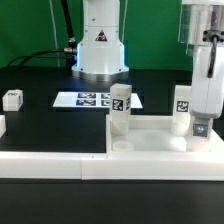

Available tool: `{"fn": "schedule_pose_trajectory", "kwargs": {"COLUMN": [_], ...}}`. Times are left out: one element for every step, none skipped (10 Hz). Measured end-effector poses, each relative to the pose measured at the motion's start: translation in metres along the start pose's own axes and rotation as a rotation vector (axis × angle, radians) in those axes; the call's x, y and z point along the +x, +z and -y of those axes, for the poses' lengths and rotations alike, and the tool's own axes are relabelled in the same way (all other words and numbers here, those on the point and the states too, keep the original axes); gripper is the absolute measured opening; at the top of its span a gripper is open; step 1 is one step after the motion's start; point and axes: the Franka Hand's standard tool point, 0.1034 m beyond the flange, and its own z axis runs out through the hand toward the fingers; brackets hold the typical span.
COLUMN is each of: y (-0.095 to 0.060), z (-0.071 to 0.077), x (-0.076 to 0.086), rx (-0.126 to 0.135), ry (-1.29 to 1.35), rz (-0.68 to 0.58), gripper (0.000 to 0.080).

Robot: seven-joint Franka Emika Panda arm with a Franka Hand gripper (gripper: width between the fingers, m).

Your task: Assemble square table

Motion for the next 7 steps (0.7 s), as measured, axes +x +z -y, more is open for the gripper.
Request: {"fn": "schedule_pose_trajectory", "kwargs": {"y": [0.0,0.0,0.0,0.0,-0.002,-0.005,-0.011], "z": [0.0,0.0,0.0,0.0,0.001,0.002,0.004], "x": [0.0,0.0,0.0,0.0,-0.001,-0.002,-0.004], "rx": [0.0,0.0,0.0,0.0,0.005,0.011,0.018], "ry": [0.0,0.0,0.0,-0.001,-0.004,-0.006,-0.013], "rz": [0.0,0.0,0.0,0.0,0.003,0.007,0.015], "gripper": [0.062,0.0644,0.0644,0.0644,0.0649,0.0649,0.0649]}}
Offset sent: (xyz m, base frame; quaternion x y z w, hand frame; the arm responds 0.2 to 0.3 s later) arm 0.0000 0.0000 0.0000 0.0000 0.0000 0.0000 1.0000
